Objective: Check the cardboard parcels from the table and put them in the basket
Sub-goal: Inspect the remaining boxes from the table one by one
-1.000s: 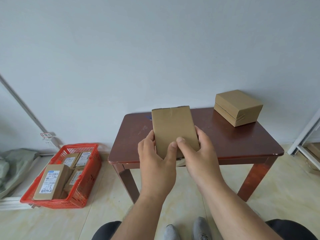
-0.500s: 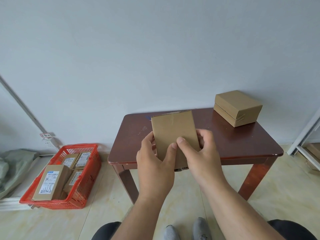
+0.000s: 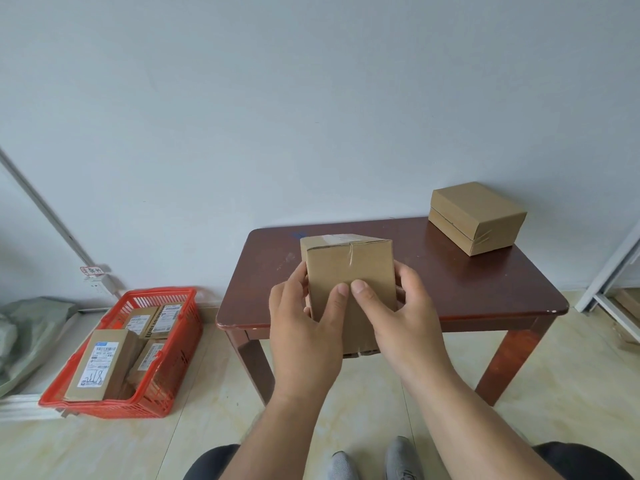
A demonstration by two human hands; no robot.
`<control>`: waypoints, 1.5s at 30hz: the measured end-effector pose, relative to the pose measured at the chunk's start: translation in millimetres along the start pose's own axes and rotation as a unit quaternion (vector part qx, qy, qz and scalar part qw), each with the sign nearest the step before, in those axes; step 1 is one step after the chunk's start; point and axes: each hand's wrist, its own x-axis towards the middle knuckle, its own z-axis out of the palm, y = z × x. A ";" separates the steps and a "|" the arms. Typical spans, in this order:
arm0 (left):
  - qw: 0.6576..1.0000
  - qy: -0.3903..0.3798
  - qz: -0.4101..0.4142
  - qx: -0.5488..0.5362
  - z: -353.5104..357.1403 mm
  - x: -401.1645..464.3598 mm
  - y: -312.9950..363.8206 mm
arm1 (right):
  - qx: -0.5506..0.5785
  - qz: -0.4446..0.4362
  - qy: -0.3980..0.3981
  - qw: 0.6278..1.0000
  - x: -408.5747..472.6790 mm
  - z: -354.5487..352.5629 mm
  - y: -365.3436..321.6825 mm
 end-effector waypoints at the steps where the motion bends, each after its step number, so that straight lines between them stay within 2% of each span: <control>1: 1.000 0.002 0.000 -0.002 0.7 -1.3 -0.7 | 0.003 0.001 0.005 1.000 0.4 -0.1 -0.4; 7: 0.998 0.000 -0.034 -0.048 0.2 0.1 -0.3 | -0.005 -0.009 0.003 1.000 -1.8 2.2 -0.9; 11: 0.998 0.006 -0.028 -0.056 -2.6 6.4 5.5 | 0.003 -0.022 -0.008 1.000 -5.8 4.2 1.7; 21: 0.999 0.012 -0.015 -0.041 -5.1 -0.2 5.3 | 0.001 -0.040 -0.040 0.998 -6.6 3.3 -3.9; 38: 1.000 0.000 -0.003 0.007 -3.8 -1.7 6.5 | -0.001 -0.022 -0.004 1.000 -12.1 6.3 -7.7; 42: 1.000 -0.004 -0.014 0.006 -5.6 -3.2 -1.6 | -0.031 -0.031 0.014 0.999 -8.7 6.2 -9.7; 45: 0.998 -0.003 -0.052 -0.019 -9.0 -2.3 -1.2 | -0.103 -0.071 0.024 0.992 -7.7 9.1 -5.4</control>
